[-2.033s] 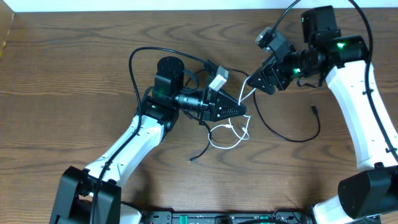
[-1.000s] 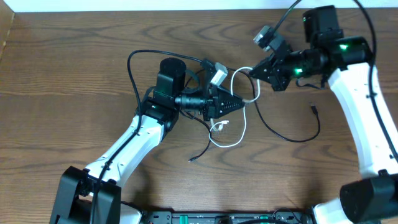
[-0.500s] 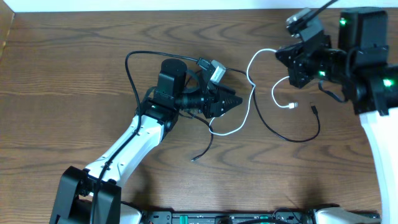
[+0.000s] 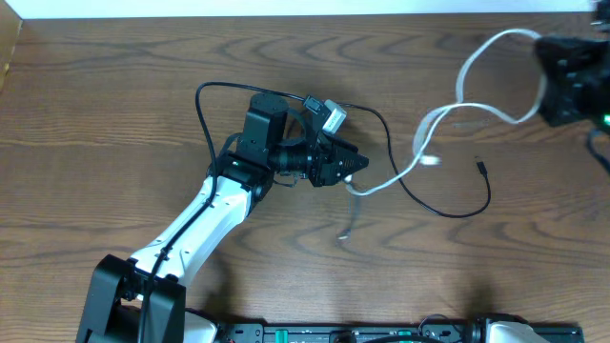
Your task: Untangle cables
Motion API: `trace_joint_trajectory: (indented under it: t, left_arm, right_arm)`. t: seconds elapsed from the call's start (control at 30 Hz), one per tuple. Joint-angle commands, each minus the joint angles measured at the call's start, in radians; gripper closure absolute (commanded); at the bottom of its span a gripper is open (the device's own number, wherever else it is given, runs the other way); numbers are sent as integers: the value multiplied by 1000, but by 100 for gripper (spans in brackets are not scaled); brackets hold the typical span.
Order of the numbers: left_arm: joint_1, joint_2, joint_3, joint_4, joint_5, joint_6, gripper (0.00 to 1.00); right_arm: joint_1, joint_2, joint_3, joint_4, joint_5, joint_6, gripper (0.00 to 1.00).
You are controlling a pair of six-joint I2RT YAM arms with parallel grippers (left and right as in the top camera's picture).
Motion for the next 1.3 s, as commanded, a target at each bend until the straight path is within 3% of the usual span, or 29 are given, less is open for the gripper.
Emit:
trace_joint_trajectory:
  t: [0.0, 0.17, 0.3, 0.43, 0.67, 0.8, 1.07, 1.27]
  left_arm:
    - [2, -9, -2, -19, -5, 43, 55]
    - [2, -9, -2, -111, -5, 119, 55]
    - [2, -9, -2, -183, -6, 195, 55]
    - [2, -9, -2, -195, -6, 216, 54]
    - [2, -9, -2, -196, -5, 216, 53]
    - [3, -9, -2, -196, -6, 249, 53]
    - [127, -9, -2, -196, -39, 245, 53]
    - [284, -9, -2, -199, 72, 226, 53]
  right_arm:
    - [-58, -16, 114, -25, -29, 39, 99]
    - [-130, -16, 198, -54, 126, 71, 99]
    - [-158, -16, 208, -74, 209, 178, 99]
    - [-154, 9, 208, -125, -98, 153, 99]
    - [-145, 94, 208, -193, -805, -2, 99]
    - [-145, 108, 208, -185, -980, -3, 99]
    - [-65, 56, 208, -290, -990, -78, 99]
    - [153, 10, 208, -362, -685, -105, 99]
